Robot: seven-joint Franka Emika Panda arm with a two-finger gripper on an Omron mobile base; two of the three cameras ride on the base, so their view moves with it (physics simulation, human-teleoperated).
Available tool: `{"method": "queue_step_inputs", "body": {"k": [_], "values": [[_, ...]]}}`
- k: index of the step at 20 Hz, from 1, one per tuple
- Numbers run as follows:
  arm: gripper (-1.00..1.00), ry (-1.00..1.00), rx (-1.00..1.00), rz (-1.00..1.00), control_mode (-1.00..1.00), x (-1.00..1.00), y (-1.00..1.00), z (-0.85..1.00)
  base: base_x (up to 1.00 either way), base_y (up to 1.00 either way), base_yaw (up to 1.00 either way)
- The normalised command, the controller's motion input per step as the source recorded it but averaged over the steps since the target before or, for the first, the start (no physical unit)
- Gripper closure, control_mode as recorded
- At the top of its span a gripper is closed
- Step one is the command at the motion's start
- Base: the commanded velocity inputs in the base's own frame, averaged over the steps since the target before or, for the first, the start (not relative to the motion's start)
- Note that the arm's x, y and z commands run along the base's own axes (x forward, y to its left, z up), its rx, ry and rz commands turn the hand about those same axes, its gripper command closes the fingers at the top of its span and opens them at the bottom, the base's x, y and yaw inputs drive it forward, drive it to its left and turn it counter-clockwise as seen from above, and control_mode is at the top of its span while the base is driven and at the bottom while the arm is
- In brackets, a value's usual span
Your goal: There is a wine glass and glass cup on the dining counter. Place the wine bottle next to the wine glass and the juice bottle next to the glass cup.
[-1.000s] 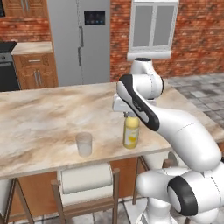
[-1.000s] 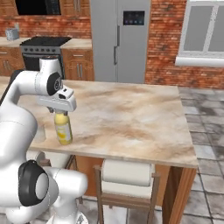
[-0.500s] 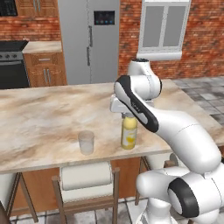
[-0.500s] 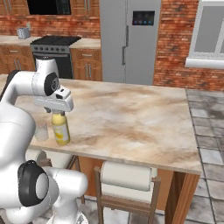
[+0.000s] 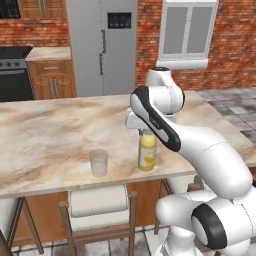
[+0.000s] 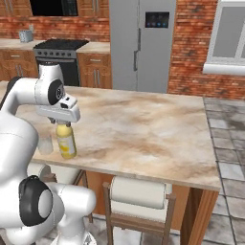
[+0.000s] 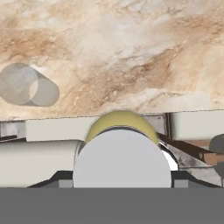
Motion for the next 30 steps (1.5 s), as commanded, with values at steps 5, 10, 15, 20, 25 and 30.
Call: {"method": "queue_step_inputs", "body": {"k": [5,10,15,20,25,30], "values": [[1.00,0.00,0.00,0.00,1.00,0.00,0.00,0.00,0.19,-0.03,0.13],[1.00,0.00,0.05,0.20,-1.00,0.16,-0.09,0.03,0.04,0.00,0.03],[1.00,0.07,0.09,0.37,-1.00,0.35,-0.07,0.11,0.00,0.00,0.00],[1.00,0.06,0.12,0.48,-1.00,0.35,-0.08,0.13,0.00,0.00,0.00],[1.00,0.05,0.07,0.48,-1.00,0.37,-0.01,0.08,0.00,0.00,0.00],[1.00,0.00,0.01,0.45,-1.00,0.29,0.00,0.01,0.00,0.00,0.00]]}}
